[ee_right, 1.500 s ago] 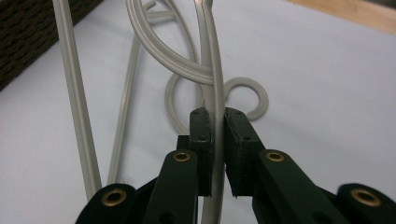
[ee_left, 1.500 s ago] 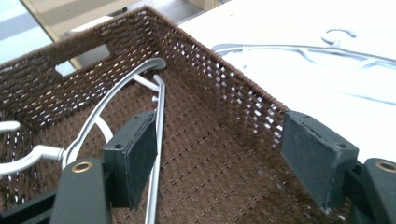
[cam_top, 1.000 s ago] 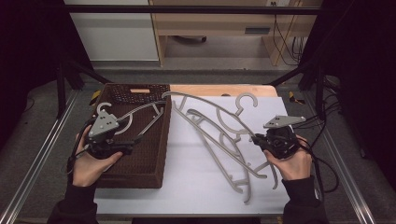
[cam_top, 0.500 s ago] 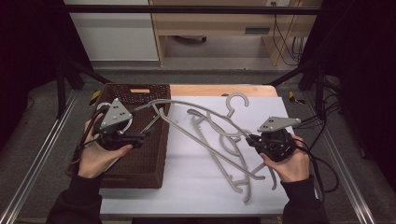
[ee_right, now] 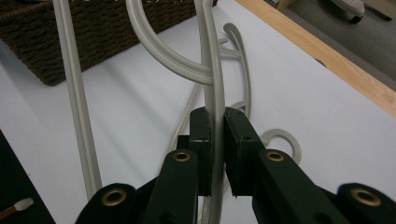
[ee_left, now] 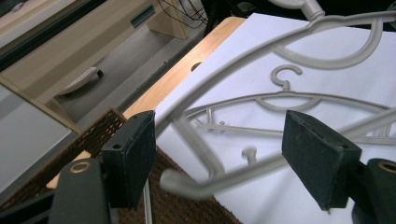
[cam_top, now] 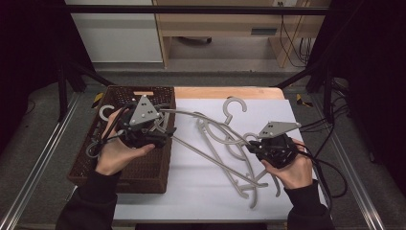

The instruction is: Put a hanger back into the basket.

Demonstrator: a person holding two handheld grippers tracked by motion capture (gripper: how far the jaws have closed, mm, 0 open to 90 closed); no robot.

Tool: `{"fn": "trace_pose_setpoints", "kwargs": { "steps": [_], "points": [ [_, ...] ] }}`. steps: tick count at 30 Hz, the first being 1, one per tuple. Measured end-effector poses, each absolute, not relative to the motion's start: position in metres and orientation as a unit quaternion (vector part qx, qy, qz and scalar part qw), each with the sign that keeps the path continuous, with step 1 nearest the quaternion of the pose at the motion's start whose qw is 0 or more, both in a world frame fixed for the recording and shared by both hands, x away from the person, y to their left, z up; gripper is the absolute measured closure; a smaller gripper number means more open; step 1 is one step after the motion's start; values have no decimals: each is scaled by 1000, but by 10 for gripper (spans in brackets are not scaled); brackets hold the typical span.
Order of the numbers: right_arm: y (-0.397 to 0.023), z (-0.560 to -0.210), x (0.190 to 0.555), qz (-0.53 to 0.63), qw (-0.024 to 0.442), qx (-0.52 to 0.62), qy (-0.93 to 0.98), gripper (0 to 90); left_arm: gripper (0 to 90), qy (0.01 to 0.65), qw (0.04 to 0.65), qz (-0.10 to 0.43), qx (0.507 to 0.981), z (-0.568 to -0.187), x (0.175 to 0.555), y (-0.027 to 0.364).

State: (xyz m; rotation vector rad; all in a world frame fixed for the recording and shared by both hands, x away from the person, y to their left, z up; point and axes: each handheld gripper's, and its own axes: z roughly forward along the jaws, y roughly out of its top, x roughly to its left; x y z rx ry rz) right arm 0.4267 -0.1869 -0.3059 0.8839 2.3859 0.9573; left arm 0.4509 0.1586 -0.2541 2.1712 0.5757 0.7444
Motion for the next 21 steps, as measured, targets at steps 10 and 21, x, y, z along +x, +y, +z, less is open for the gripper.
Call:
{"fn": "trace_pose_setpoints", "kwargs": {
  "steps": [10, 21],
  "points": [
    [-178, -304, 423, 342, 205, 303, 866, 826, 295, 188, 340, 294, 873, -259, 467, 130],
    [-169, -301, 422, 340, 197, 287, 874, 826, 484, 157, 301, 287, 896, -275, 479, 111]
  ]
}}
